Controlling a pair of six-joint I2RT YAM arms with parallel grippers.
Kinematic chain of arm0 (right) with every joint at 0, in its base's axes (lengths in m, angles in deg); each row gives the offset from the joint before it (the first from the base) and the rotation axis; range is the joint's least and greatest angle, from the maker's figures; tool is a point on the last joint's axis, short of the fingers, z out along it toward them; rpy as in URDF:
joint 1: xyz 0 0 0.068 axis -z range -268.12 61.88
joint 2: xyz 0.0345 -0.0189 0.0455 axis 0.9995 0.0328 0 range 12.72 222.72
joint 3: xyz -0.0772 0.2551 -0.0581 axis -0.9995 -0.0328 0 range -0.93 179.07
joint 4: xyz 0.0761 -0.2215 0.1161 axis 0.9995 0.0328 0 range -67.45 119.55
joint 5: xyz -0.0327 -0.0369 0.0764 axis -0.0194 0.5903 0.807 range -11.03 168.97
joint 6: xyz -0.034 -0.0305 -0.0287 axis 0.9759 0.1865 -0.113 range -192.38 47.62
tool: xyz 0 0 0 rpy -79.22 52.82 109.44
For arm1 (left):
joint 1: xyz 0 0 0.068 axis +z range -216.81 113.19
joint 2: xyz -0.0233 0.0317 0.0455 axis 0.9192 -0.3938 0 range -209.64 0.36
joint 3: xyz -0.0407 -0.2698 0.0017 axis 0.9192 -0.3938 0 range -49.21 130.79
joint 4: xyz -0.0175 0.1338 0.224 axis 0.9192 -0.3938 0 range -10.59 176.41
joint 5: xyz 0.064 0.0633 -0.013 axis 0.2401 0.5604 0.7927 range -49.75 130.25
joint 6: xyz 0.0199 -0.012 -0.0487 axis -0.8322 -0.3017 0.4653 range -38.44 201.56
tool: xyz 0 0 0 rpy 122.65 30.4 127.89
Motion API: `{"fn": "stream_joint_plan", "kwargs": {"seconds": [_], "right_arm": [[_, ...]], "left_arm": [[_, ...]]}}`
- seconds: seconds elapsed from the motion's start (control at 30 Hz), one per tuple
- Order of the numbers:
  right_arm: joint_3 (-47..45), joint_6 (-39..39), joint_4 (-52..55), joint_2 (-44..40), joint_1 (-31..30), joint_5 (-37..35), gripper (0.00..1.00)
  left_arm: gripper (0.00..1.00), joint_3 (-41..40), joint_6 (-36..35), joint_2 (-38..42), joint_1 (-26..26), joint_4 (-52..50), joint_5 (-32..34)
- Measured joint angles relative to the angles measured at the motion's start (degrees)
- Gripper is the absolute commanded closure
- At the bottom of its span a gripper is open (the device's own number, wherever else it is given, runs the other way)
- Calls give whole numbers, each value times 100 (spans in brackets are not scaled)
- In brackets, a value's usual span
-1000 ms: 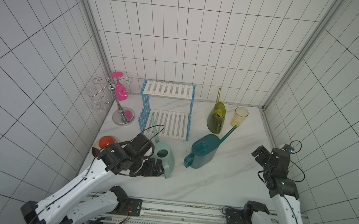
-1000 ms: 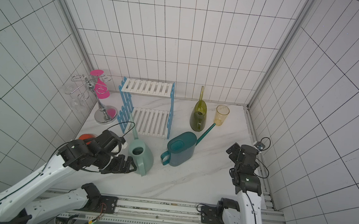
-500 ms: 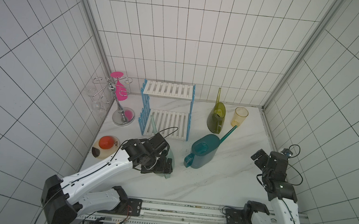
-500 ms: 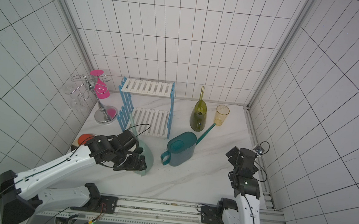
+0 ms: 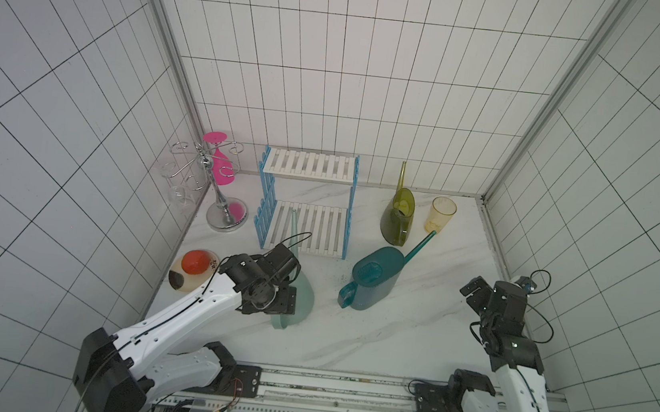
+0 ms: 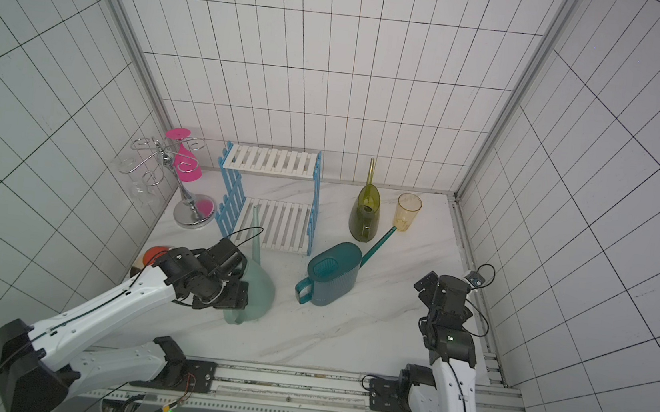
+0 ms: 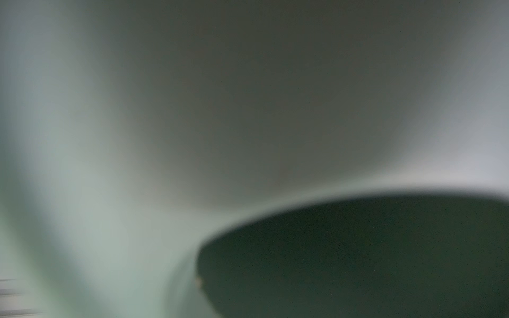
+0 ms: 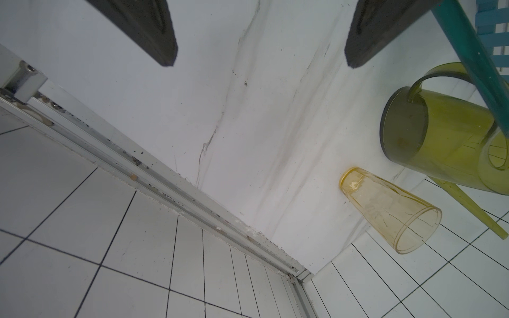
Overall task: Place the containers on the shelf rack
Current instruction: 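Pick up a container from the center of the board.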
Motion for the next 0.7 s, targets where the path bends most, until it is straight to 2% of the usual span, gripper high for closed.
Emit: {"fn": "stream_joint_plan", "kwargs": {"seconds": [0.33,0.7], "right_arm": [[0,-48,243,-461,0,-24,1],[2,-66,514,-745,0,-59,1]], "left_arm": [[38,-11,-254,61,66,-116,-37],[73,-26,-605,131,61,-50,-264]]}}
